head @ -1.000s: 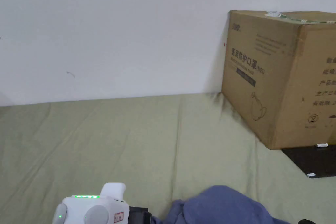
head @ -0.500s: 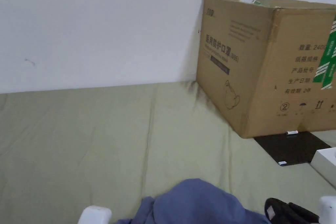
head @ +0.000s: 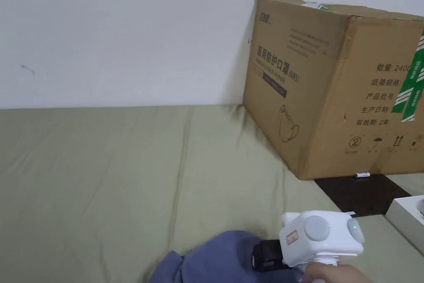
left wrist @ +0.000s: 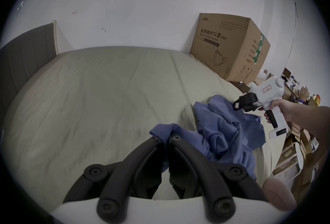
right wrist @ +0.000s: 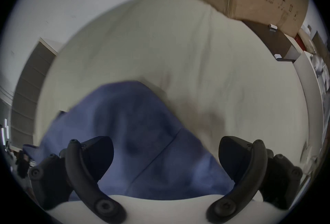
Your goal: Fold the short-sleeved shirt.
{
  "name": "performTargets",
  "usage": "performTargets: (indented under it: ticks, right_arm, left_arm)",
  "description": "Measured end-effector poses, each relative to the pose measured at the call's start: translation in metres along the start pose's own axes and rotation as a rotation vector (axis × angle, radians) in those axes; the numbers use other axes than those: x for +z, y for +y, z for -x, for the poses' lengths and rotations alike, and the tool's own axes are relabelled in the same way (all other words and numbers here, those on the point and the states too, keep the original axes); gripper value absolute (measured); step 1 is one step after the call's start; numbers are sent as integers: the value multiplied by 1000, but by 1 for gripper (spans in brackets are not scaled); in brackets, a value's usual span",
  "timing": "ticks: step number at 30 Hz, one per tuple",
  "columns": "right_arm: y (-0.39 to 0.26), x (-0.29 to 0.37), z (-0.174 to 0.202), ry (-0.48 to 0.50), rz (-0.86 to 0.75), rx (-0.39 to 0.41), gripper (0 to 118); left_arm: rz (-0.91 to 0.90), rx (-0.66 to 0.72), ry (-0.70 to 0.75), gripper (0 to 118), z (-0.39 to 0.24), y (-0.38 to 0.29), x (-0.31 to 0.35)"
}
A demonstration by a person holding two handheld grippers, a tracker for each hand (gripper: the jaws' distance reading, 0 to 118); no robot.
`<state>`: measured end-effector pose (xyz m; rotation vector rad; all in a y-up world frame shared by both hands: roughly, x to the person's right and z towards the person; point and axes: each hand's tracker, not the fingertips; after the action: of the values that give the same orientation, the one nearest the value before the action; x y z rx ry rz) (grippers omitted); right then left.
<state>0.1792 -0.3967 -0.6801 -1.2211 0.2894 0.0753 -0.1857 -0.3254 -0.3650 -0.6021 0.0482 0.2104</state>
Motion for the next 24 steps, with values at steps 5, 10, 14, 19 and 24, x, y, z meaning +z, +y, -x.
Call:
performTargets:
  ticks: [5,10,14,19,24]
  right_arm:
    - [-16,20,27,-41,-33,150,81]
    - [-42,67,36,34,-181,203,4]
    - [-63,135,18,144,-337,57,4]
    - [-71,229,-18,229,-442,-23,4]
    - [-78,319,-30,174,-558,-45,4]
  left_arm:
    - [31,60,-2,5,14,-3,5]
    - [14,159,46,5,28,2,32]
    - [-87,162,59,5,46,27,80]
    - [-181,122,137,5,73,72,143]
    - [-278,131,142,5,102,127,206]
